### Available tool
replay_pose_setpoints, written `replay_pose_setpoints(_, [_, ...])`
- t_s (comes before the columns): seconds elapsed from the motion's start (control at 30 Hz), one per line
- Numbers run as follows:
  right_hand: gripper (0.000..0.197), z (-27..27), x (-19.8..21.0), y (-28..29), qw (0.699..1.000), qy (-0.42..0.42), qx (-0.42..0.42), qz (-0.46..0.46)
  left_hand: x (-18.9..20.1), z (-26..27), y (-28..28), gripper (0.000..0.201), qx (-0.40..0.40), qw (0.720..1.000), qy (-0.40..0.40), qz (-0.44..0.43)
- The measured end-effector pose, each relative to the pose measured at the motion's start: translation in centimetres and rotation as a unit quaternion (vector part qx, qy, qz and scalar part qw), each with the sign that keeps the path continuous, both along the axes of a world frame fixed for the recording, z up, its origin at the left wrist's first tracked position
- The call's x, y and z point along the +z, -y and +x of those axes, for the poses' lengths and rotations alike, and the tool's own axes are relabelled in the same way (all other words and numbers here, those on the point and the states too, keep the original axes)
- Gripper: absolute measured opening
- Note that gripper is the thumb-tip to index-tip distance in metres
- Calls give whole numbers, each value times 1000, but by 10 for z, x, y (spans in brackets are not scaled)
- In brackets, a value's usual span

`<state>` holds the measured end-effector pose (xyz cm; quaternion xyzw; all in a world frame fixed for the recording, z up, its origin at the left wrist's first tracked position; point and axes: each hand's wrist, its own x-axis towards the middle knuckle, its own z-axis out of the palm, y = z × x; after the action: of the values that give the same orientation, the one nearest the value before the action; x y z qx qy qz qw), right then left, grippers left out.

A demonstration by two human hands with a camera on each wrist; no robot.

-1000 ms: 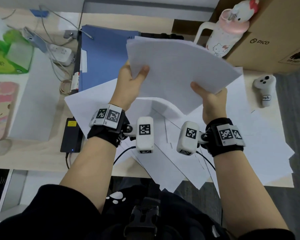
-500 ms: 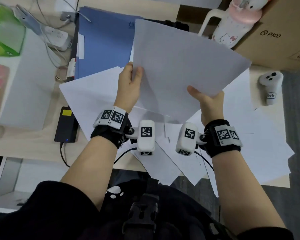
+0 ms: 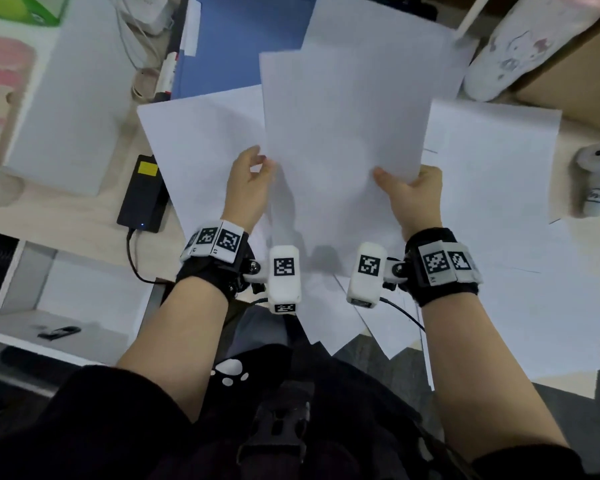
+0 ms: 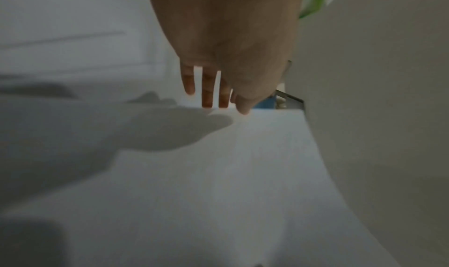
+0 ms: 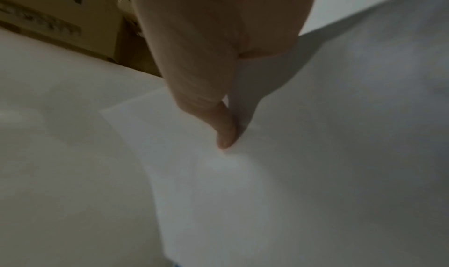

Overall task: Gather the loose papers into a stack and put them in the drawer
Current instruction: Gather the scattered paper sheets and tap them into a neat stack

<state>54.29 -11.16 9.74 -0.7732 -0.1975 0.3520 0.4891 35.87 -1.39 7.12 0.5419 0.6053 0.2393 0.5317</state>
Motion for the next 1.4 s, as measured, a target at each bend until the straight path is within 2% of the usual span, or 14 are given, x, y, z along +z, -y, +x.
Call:
replay_pose_setpoints(0.03, [3,-4,-6,2,1000,3,5,-24,-8,-10,3,41,25,999,-32,-12])
replay_pose_setpoints(0.1, [18,-10,-16,7,997,13,2,-74,-25,-32,8,48,88,991,-100,-22])
replay_pose_setpoints(0.2, [25,-19,-27,14,991,37,-2,-132,-37,-59,11,52,164,970,-176,-28])
replay_pose_setpoints(0.33, [24,-39,-41,22,977,77,-20,-196,-35,-85,11,66,189,933,-303,-48])
replay_pose_setpoints(0.4, [22,-48,-47,27,973,76,-39,-215,-37,-93,9,72,181,943,-273,-64])
replay_pose_setpoints(0.5, [22,-58,-53,32,968,86,-59,-226,-39,-101,5,64,208,963,-166,-46])
replay_pose_setpoints(0.57, [23,-63,-54,32,967,96,-67,-228,-38,-104,5,46,207,971,-109,-53])
replay_pose_setpoints(0.63, [22,-65,-53,33,966,100,-73,-228,-38,-106,6,17,179,978,-71,-79])
replay_pose_setpoints(0.67, [22,-67,-52,34,966,99,-76,-227,-39,-106,6,12,155,982,-53,-97])
replay_pose_setpoints(0.77, [21,-72,-52,38,968,96,-83,-217,-37,-105,9,9,83,983,-7,-162])
replay_pose_setpoints(0.97, [21,-82,-58,50,972,72,-103,-197,-29,-90,18,30,79,960,115,-243])
replay_pose_setpoints(1.17, [19,-80,-65,58,973,53,-94,-204,-31,-65,25,27,108,966,64,-225])
replay_pose_setpoints(1.27, [24,-80,-66,58,976,51,-93,-193,-31,-62,25,40,144,967,63,-201])
replay_pose_setpoints(1.4, [18,-79,-63,58,979,41,-93,-176,-20,-62,25,20,134,979,67,-138])
